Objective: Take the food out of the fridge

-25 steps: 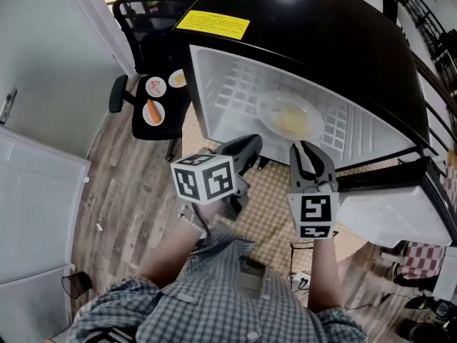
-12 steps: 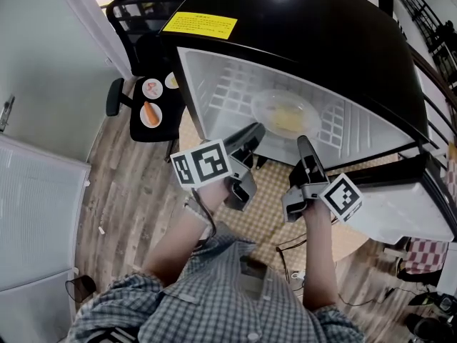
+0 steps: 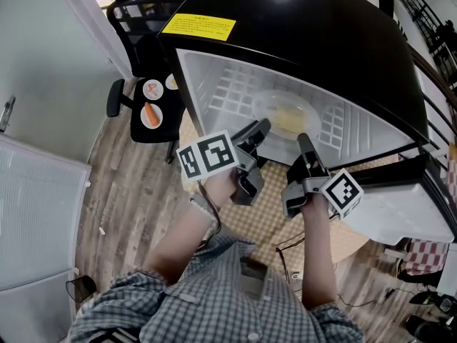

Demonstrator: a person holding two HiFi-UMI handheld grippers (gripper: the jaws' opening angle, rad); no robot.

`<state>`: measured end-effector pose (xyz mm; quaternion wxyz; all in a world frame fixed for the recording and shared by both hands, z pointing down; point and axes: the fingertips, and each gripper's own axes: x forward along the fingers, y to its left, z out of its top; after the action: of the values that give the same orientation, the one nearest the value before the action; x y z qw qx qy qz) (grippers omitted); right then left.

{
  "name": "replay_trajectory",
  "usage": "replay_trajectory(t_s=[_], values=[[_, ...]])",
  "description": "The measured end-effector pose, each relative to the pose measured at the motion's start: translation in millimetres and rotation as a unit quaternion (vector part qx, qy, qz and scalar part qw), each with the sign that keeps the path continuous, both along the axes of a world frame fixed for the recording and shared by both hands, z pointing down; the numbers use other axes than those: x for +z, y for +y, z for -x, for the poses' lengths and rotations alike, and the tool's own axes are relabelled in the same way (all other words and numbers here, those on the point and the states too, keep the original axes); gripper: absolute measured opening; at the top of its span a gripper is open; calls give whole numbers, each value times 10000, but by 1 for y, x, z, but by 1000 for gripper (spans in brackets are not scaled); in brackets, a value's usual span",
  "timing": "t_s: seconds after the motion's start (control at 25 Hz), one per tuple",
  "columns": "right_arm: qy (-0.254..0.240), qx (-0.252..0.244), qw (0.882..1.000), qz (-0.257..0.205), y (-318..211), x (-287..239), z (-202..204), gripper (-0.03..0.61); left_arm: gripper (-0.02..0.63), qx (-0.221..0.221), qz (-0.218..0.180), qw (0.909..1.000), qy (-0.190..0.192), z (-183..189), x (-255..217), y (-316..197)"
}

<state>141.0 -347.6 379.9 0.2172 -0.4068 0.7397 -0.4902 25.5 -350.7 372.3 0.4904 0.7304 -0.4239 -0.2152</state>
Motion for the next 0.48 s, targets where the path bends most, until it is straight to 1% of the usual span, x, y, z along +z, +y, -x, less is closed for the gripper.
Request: replay_trajectory(t_s=[0.12,0.24,0.36,0.48], values=[[-30,18,10000,7,-2,-2,0,61,104,-19,53,10000,-17,-1,2,-2],[-77,-2,10000,21,-2,-4,0,54,66,-9,70,10000,-65,-2,3,-2],[-75,-42,10000,26,0,-3,1,54,63,18,45,9999,-123,-2,2,0],[-47,-57,10000,7,3,-2,1,54,60,21,39,10000,-61,-1,2,3]])
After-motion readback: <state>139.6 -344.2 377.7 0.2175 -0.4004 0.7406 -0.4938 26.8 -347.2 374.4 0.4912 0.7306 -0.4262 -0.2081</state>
